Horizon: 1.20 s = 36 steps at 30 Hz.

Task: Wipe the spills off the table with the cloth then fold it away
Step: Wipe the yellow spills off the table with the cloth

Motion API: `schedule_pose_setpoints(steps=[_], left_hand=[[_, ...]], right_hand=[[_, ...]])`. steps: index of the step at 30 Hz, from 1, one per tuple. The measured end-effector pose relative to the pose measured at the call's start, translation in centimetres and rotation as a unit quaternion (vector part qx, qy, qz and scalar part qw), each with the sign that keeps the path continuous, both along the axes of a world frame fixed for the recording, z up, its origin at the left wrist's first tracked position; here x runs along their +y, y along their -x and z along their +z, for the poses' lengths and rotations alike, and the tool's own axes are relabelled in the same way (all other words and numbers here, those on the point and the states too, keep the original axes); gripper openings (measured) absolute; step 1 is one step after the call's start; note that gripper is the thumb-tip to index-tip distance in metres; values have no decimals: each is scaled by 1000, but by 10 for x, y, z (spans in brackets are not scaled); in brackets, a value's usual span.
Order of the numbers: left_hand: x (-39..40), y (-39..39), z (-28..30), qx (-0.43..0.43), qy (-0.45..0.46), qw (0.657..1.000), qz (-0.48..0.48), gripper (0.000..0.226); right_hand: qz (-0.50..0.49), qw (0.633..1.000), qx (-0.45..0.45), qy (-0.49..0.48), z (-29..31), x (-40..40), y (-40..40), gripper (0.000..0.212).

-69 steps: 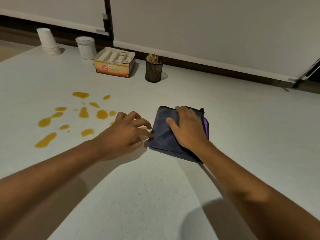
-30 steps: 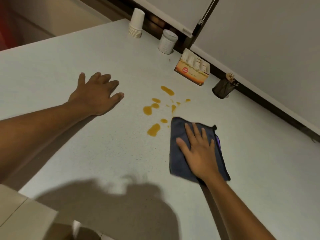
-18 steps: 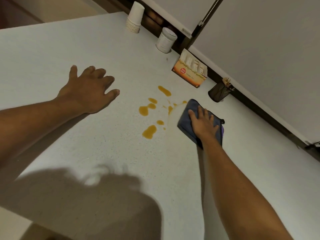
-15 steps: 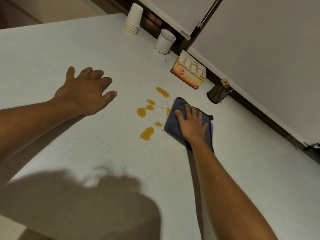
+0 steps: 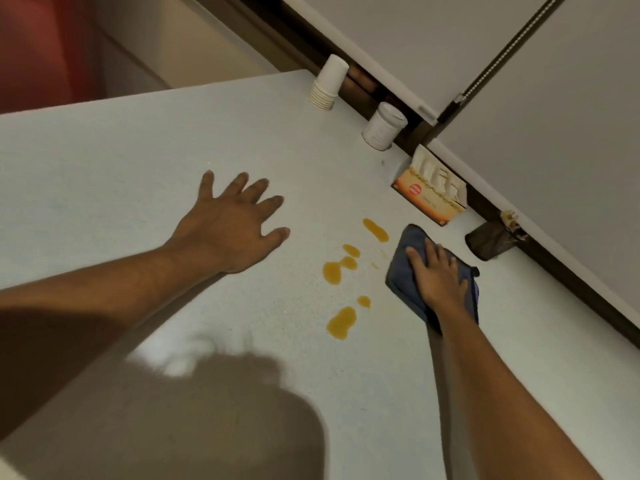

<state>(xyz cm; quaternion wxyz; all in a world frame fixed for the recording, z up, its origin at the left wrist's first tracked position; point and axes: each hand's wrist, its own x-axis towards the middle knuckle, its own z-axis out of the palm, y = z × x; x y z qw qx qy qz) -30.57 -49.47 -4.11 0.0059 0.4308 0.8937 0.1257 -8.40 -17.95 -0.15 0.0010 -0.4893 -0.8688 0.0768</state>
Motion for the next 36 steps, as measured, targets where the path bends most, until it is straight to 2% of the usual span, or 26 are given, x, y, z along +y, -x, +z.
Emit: schedule_pose_setpoints(steps=[2, 5, 9, 11, 14, 17, 20, 24, 28, 30, 32, 34, 36], left_hand=[[0, 0, 1, 2, 2, 1000, 0, 83], [-1, 0, 2, 8, 3, 1000, -4, 83], [-4, 1, 2, 14, 8, 1000, -10, 83], [-4, 1, 0, 11, 1, 1000, -10, 83], [-2, 1, -3, 11, -7, 1000, -6, 84], [1, 2, -5, 7, -14, 1000, 1, 83], [0, 3, -6, 12, -17, 1000, -2, 86], [-2, 3, -2, 11, -11, 1000, -6, 91], [-2, 3, -4, 12, -12, 1000, -1, 92], [-3, 5, -5, 11, -10, 1000, -2, 91], [-2, 3, -5, 11, -12, 1000, -1, 91], [-1, 2, -4, 9, -14, 1000, 3, 90], [-1, 1, -4, 6, -11, 1000, 1, 88]], right_hand=[[8, 1000, 0, 7, -1, -14, 42, 76], [90, 996, 1, 1, -8, -60, 73, 78], [229, 973, 6, -28, -20, -106, 24, 86], [230, 973, 4, -20, -20, -91, -11, 87], [159, 987, 0, -13, -9, -42, -26, 80], [85, 996, -12, -17, -2, -9, 17, 74], [54, 998, -8, -7, -1, -17, 78, 75], [162, 987, -6, -8, -10, -73, 106, 80], [267, 963, -3, -26, -16, -94, 35, 83], [213, 976, 3, -36, -9, -65, -14, 72], [40, 998, 12, -51, -1, -32, -62, 65], [-148, 989, -9, -18, 0, -17, -80, 73], [-247, 969, -12, 25, -6, -15, -58, 81]])
